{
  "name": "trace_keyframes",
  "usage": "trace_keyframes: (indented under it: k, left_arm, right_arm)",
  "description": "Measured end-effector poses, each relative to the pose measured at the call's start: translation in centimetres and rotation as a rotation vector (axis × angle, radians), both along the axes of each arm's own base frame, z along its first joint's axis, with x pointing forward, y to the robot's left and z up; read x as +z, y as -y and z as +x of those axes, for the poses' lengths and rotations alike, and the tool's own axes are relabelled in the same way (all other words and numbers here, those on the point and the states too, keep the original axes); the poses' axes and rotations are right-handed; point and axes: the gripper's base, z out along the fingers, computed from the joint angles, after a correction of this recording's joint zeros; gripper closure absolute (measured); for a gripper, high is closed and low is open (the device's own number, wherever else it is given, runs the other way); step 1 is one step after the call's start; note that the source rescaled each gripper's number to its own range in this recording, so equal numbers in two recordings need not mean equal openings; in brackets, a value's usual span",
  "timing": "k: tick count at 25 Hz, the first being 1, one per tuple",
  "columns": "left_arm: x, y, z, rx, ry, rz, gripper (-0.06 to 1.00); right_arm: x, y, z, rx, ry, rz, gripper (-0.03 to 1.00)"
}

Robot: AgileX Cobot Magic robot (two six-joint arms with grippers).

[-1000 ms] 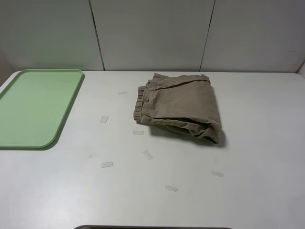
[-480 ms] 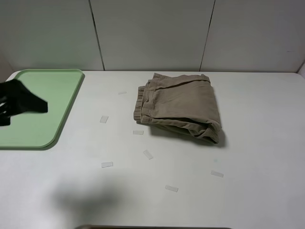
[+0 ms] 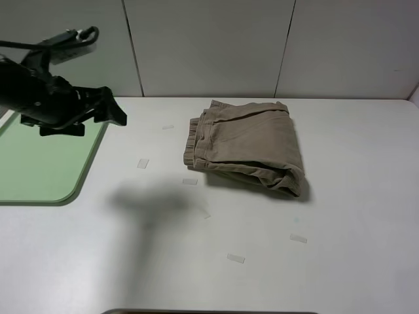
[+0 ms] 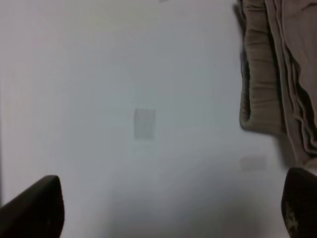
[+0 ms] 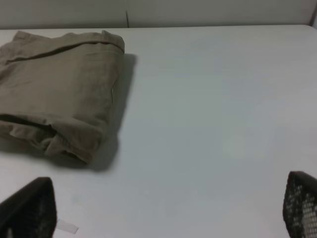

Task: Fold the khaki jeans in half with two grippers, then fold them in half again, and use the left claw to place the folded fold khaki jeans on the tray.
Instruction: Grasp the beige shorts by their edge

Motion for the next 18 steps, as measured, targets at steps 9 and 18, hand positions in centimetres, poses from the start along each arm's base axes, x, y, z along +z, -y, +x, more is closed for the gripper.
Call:
trace_keyframes:
  k: [9,18]
  left_arm:
    - [-3.9,4.6,6.4,-0.095,-0.023,-0.03,0.08]
    - [-8.9,9.8,10.0,-0.139,-0.072,-0.106,0.08]
  right_arm:
    - [0.0,0.0,0.0,0.0,0.001,0.0,-0.03]
    - [0.0,0.0,0.0,0.0,0.001,0.0,-0.03]
